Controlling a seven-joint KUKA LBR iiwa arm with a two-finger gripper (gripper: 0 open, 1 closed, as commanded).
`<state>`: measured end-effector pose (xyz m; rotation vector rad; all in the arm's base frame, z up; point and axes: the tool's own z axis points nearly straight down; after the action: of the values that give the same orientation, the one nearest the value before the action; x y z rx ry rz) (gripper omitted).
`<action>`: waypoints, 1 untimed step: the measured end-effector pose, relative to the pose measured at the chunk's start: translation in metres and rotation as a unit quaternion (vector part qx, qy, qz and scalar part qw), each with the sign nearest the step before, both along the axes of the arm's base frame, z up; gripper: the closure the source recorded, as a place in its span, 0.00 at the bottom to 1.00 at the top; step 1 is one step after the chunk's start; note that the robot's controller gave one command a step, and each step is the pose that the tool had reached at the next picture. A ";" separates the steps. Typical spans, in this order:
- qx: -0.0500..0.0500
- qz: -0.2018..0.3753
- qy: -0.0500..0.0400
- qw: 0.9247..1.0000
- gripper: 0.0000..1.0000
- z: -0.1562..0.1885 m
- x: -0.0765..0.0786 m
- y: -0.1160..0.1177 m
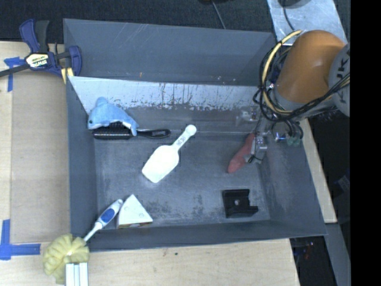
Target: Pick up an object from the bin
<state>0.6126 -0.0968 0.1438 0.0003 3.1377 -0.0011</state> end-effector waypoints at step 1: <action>0.000 0.067 0.004 0.998 0.00 -0.075 0.012 -0.032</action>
Offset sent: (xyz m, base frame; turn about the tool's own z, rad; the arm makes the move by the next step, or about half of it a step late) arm 0.0109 -0.0216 -0.0377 -0.0123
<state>0.6250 -0.1284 0.0683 -0.2089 3.1388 0.0006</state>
